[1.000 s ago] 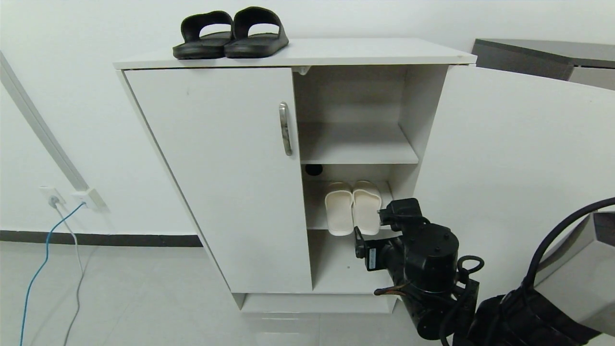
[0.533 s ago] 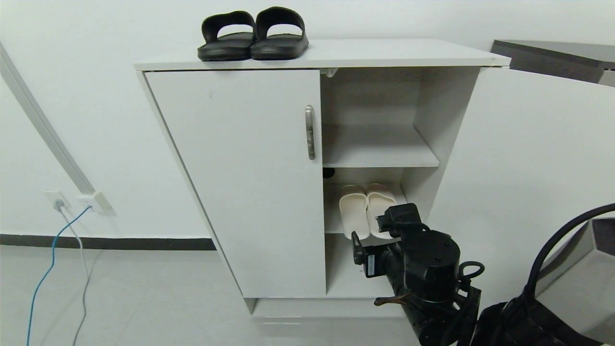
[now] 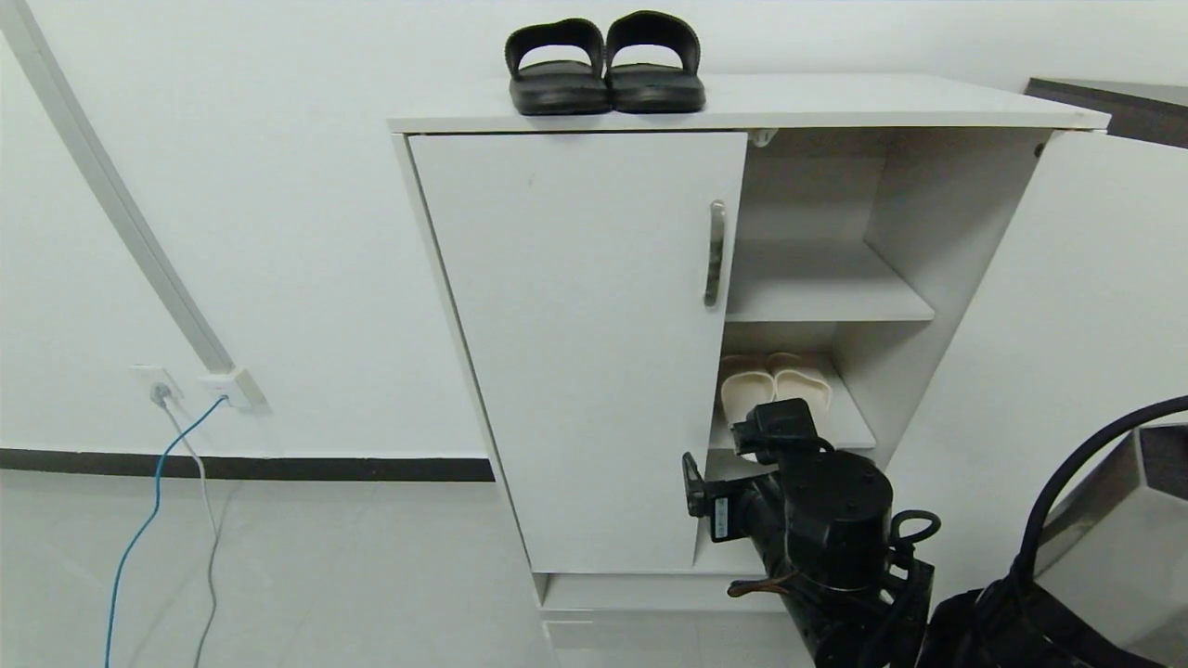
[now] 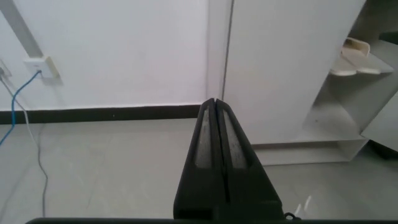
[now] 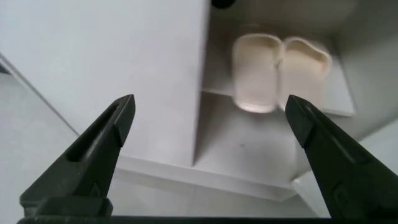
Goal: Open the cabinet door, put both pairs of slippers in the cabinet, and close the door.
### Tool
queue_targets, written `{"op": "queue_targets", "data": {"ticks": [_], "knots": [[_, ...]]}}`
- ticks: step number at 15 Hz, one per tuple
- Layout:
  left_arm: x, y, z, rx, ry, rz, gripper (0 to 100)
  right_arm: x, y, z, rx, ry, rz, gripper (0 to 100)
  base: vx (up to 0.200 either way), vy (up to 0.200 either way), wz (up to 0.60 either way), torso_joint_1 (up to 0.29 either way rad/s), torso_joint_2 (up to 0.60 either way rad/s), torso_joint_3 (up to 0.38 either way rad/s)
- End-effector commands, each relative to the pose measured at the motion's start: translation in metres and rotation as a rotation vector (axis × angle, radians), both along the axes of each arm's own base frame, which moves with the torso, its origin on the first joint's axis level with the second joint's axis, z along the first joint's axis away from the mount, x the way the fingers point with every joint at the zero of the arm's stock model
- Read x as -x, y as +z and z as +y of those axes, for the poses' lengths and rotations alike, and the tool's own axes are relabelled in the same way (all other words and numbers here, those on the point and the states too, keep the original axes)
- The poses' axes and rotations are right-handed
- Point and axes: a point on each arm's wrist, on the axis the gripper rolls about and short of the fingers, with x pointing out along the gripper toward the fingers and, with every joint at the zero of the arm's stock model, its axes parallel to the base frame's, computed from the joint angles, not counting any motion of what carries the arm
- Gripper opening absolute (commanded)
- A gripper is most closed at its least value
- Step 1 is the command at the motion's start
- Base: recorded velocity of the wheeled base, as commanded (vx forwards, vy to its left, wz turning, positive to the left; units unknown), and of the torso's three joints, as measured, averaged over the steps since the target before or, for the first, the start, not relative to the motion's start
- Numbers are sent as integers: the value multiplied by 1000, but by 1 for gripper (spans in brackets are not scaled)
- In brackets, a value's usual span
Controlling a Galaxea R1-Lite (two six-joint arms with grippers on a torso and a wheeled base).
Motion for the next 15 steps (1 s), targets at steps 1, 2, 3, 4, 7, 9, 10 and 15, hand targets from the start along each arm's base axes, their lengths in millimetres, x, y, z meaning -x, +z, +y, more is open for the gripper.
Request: {"op": "queue_targets", "data": {"ticks": [1, 2, 3, 4, 7, 9, 10, 15], "knots": [[0, 0, 0, -1, 0, 2, 0, 0, -1, 0, 2, 0, 1, 100, 0, 200, 0, 2, 2, 7], [0, 0, 0, -1, 0, 2, 0, 0, -1, 0, 4, 3, 3, 100, 0, 200, 0, 2, 7, 2], [0, 0, 0, 1, 0, 2, 0, 1, -1, 1, 5, 8, 3, 100, 0, 200, 0, 2, -7, -2], [0, 0, 0, 1, 0, 2, 0, 2, -2, 1, 12, 18, 3, 100, 0, 200, 0, 2, -7, -2], [0, 0, 0, 1, 0, 2, 0, 2, 0, 0, 28, 27, -33, 100, 0, 0, 0, 0, 0, 0], [0, 0, 0, 2, 0, 0, 0, 3, -3, -3, 41, 24, -26, 100, 0, 0, 0, 0, 0, 0], [0, 0, 0, 2, 0, 0, 0, 3, -3, -3, 41, 24, -26, 100, 0, 0, 0, 0, 0, 0], [0, 0, 0, 2, 0, 2, 0, 2, -3, -2, 43, 30, -25, 100, 0, 0, 0, 0, 0, 0]]}}
